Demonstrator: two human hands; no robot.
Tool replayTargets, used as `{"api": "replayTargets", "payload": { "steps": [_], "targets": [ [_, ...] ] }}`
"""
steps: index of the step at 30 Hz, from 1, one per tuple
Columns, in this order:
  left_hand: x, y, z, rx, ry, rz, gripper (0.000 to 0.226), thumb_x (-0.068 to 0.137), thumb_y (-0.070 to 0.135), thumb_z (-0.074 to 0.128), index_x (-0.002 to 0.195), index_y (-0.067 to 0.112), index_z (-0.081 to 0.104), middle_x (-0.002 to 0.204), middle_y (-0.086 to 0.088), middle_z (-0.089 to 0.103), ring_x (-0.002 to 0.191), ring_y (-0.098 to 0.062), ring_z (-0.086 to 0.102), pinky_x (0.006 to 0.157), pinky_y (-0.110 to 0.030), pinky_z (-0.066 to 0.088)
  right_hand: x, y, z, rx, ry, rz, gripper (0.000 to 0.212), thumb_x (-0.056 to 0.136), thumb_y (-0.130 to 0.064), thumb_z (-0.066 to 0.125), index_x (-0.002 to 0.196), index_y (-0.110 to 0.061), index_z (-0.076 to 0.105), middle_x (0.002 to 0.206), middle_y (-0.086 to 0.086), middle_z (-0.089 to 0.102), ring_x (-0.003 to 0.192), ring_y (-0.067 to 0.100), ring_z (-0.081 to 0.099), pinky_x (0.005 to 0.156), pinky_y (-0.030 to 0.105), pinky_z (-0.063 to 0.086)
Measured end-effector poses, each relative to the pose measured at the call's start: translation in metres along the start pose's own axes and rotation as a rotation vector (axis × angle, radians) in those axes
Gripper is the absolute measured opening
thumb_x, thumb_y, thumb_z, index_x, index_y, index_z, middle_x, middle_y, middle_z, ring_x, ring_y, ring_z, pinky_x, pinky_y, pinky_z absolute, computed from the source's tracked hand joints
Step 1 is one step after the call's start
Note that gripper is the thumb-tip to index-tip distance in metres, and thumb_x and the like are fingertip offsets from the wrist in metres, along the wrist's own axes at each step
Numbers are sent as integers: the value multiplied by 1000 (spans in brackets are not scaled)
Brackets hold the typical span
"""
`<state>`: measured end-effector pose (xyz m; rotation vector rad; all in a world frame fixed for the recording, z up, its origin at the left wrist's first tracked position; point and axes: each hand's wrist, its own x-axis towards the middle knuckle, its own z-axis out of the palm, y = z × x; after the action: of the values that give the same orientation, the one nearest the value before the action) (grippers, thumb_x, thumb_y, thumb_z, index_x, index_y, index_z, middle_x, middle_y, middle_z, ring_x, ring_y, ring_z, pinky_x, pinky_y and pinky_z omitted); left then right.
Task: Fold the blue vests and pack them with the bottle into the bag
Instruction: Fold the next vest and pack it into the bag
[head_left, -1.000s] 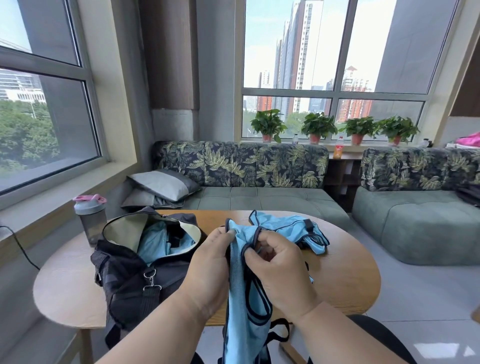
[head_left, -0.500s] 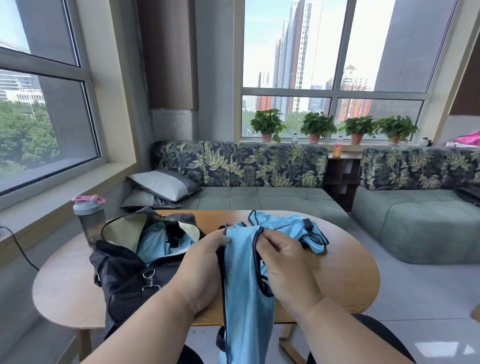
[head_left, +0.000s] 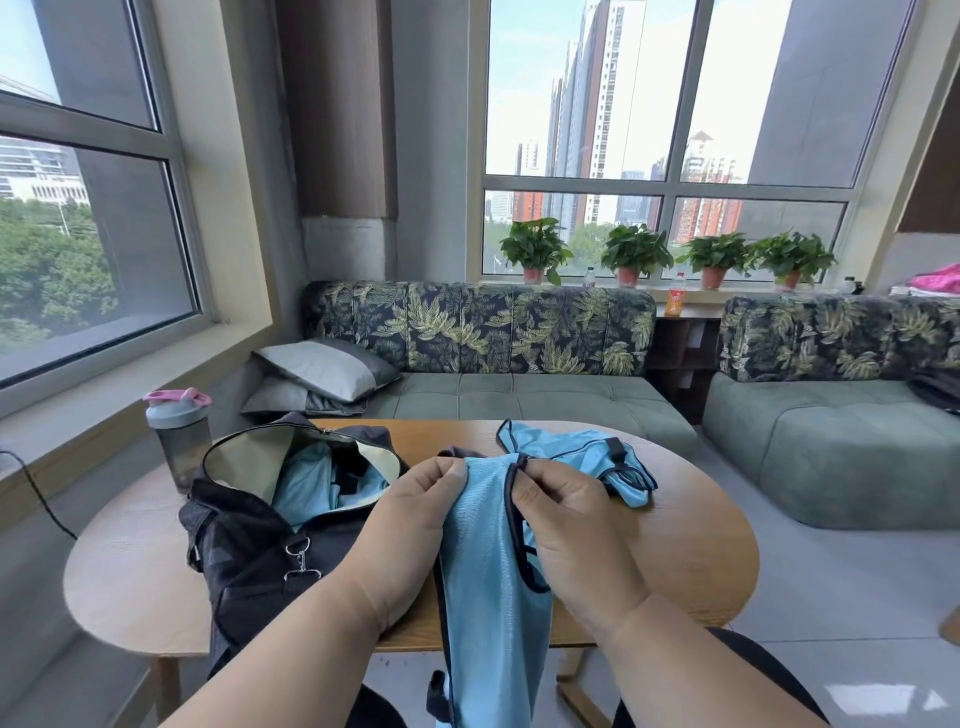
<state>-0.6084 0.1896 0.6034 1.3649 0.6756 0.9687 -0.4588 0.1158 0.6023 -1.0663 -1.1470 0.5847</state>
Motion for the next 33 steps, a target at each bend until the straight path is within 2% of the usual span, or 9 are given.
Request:
{"api": "replayTargets", "payload": {
  "steps": [5, 9, 13, 17, 20, 23, 27, 30, 33],
  "targets": [
    [0, 3, -2, 186, 111, 151, 37, 106, 44, 56, 88, 12, 62, 75, 7, 60, 71, -9, 51, 74, -33, 44, 3, -1, -1, -8, 7, 20, 36, 97, -47, 67, 102, -13, 79, 98, 18, 76, 97, 38, 71, 94, 64, 54],
    [1, 2, -3, 302, 154, 252, 30, 104, 43, 58, 89, 17, 59, 70, 17, 55, 65, -3, 48, 65, -23, 42, 3, -2, -2, -11, -32, 20, 34, 98, -44, 68, 105, -13, 80, 100, 16, 77, 100, 35, 72, 96, 63, 54],
    [-2, 2, -5, 382, 105, 426, 22, 103, 43, 53, 112, 26, 63, 100, 29, 63, 99, 5, 60, 87, -9, 42, 3, -2, -2, -11, -70, 24, 31, 98, -41, 68, 107, -15, 80, 105, 14, 78, 107, 44, 70, 97, 64, 53],
    [0, -3, -13, 672, -30, 582, 40, 104, 62, 45, 126, 34, 65, 131, 24, 58, 135, -9, 50, 113, -19, 35, 4, -2, -5, 0, -88, 32, 34, 96, -44, 70, 104, -13, 79, 104, 22, 75, 100, 40, 71, 95, 68, 52],
    [-1, 5, -14, 616, -99, 479, 27, 107, 52, 50, 98, 33, 67, 102, 23, 68, 101, -2, 64, 88, -22, 47, 5, -2, -9, -5, -93, 45, 31, 96, -43, 70, 103, -14, 80, 104, 23, 75, 105, 51, 67, 94, 67, 52],
    [-3, 12, -10, 506, -141, 424, 28, 107, 34, 53, 80, 39, 57, 72, 27, 59, 68, 4, 52, 65, -12, 39, 7, -4, -13, 4, -88, 54, 28, 94, -41, 71, 104, -17, 81, 103, 17, 78, 105, 47, 70, 95, 61, 55],
    [4, 12, -21, 479, -133, 423, 34, 99, 58, 54, 83, 28, 53, 75, 15, 51, 70, -7, 48, 65, -28, 42, 10, 0, -17, 33, -97, 96, 23, 88, -36, 84, 103, -20, 78, 101, 7, 78, 96, 27, 72, 91, 40, 57],
    [6, 19, -22, 334, -187, 395, 27, 100, 54, 59, 96, 29, 66, 93, 1, 72, 84, -24, 66, 77, -39, 55, 9, 9, -21, -69, -202, 149, 28, 83, -38, 84, 101, -20, 74, 97, -2, 71, 94, 12, 64, 93, 34, 53],
    [4, 27, -21, 236, -227, 393, 15, 100, 44, 60, 91, 36, 69, 90, 2, 69, 82, -15, 61, 76, -30, 50, 6, 22, -21, -191, -279, 208, 22, 77, -46, 78, 86, -28, 69, 86, -11, 64, 84, 7, 58, 84, 29, 47]
  ]
}}
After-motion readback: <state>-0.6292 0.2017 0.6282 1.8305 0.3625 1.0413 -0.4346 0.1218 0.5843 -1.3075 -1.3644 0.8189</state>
